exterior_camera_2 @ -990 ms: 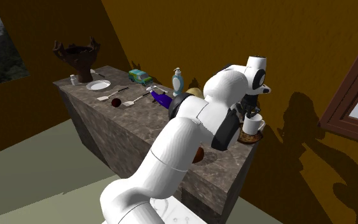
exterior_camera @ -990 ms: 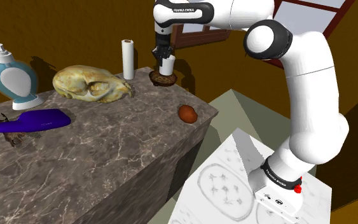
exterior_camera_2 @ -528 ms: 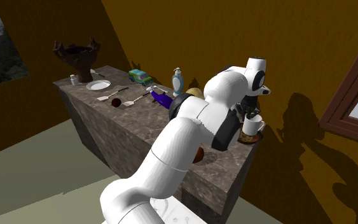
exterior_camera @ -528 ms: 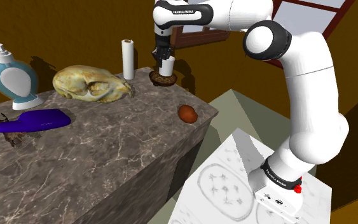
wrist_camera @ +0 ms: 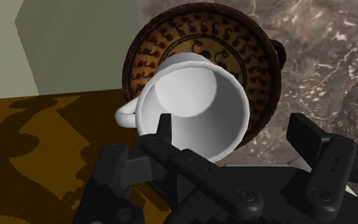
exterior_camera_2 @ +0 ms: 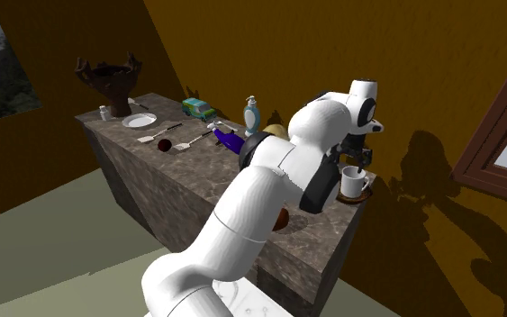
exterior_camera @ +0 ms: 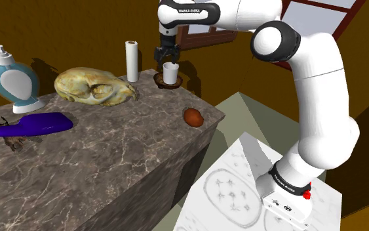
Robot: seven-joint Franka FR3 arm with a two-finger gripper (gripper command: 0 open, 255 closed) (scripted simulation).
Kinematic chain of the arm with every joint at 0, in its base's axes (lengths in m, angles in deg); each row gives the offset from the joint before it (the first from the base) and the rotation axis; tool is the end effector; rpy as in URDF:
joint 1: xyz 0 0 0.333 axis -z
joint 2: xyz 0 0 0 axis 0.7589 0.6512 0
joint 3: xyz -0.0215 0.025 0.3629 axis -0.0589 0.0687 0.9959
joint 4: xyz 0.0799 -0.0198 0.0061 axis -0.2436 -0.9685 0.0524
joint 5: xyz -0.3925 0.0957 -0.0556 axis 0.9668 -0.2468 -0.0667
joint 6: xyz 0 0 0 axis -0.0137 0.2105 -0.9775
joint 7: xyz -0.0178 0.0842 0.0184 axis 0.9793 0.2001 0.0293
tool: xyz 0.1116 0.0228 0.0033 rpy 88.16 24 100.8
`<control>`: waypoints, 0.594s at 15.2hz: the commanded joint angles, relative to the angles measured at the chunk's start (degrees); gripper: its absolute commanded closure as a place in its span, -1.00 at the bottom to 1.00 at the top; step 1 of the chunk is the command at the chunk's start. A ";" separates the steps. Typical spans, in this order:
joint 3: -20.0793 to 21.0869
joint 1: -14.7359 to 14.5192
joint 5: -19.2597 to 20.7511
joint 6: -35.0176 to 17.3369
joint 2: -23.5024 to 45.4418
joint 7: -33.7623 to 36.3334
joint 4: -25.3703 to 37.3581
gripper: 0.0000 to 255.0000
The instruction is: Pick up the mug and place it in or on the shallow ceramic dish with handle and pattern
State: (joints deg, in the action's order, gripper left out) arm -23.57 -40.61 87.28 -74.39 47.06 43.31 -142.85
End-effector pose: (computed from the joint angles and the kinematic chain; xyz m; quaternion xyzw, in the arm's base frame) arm 0.7959 -0.0323 0.4313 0.9986 -0.0410 -0.0082 0.0336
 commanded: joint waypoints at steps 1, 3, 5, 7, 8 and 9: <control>0.02 -0.45 -0.05 3.16 0.33 -0.23 3.52 -1.00; -0.03 -1.10 -0.04 7.20 1.20 -0.56 8.49 -1.00; -0.03 -1.10 -0.04 7.19 1.18 -0.56 8.46 -1.00; -0.03 -1.10 -0.04 7.20 1.20 -0.56 8.49 -1.00; -0.03 -1.10 -0.04 7.20 1.20 -0.56 8.49 -1.00; -0.03 -1.10 -0.04 7.20 1.20 -0.56 8.49 -1.00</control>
State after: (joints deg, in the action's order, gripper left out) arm -23.60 -41.70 87.23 -67.23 48.24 42.75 -134.42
